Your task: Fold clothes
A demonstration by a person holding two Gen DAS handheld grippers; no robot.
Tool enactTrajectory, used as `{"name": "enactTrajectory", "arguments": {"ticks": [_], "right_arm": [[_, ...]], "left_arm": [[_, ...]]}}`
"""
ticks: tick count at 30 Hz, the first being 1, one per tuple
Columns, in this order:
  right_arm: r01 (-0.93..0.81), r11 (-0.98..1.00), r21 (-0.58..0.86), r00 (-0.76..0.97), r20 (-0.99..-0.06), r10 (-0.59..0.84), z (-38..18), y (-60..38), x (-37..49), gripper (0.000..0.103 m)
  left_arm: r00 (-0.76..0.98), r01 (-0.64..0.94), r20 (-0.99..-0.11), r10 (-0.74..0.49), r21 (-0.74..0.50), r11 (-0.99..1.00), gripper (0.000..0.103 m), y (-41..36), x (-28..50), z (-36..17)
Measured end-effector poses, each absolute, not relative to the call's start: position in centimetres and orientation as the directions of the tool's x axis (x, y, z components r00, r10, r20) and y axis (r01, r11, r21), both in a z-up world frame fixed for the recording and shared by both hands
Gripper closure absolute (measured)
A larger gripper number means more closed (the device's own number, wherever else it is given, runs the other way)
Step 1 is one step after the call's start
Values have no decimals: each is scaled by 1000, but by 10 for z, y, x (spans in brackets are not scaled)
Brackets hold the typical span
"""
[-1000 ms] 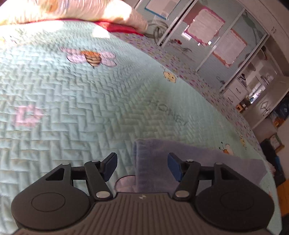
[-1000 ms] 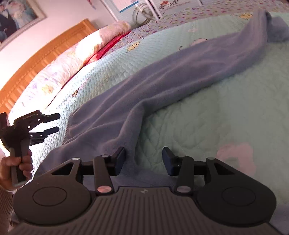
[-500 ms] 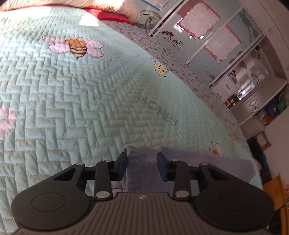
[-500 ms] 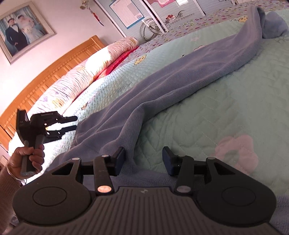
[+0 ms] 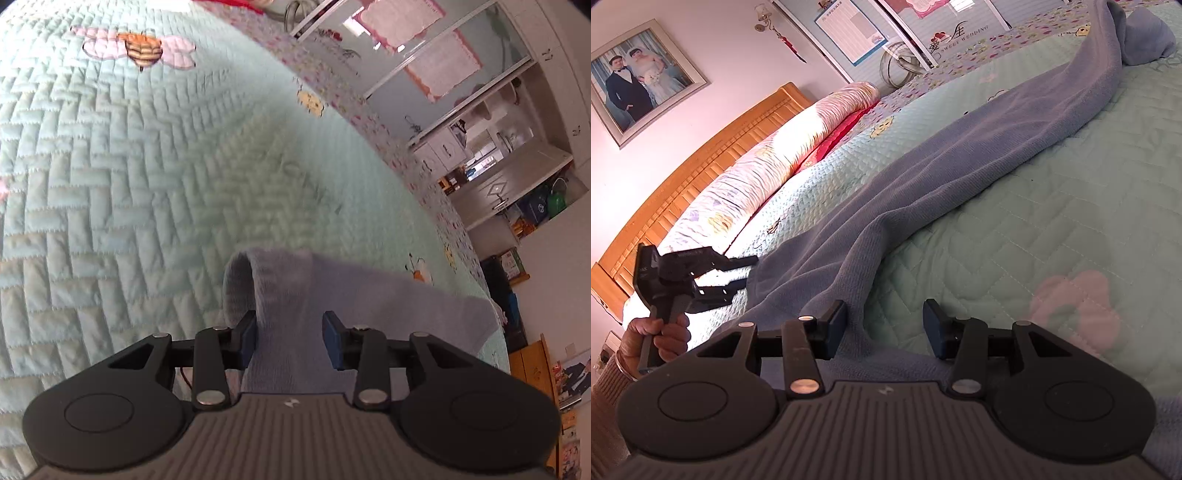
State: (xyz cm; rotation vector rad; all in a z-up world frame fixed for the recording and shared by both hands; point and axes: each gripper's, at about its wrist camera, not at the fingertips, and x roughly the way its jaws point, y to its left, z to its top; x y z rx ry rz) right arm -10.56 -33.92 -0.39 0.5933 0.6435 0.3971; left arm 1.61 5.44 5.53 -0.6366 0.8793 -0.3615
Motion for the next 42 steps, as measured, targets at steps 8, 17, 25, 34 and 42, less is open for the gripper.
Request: {"name": "enactTrajectory", "arguments": {"ticks": [8, 17, 25, 34, 42], "right_arm": [[-156, 756, 636, 734, -438, 519, -5, -342, -103, 56], [-155, 840, 521, 740, -502, 448, 7, -308, -93, 44], [-167, 816, 554, 746, -470, 472, 4, -316, -91, 44], [-641, 767, 33, 667, -471, 578, 83, -178, -159, 42], [-746, 324, -581, 656, -563, 502, 47, -43, -162, 44]], "left_arm": [[658, 66, -591, -468, -573, 817, 99, 37, 33, 71], [688, -29, -627, -365, -526, 850, 98, 53, 75, 51], [784, -161, -533, -319, -671, 724, 49, 112, -3, 58], [763, -252, -511, -395, -798, 547, 40, 121, -160, 40], [803, -270, -451, -389, -858, 437, 39, 120, -203, 32]]}}
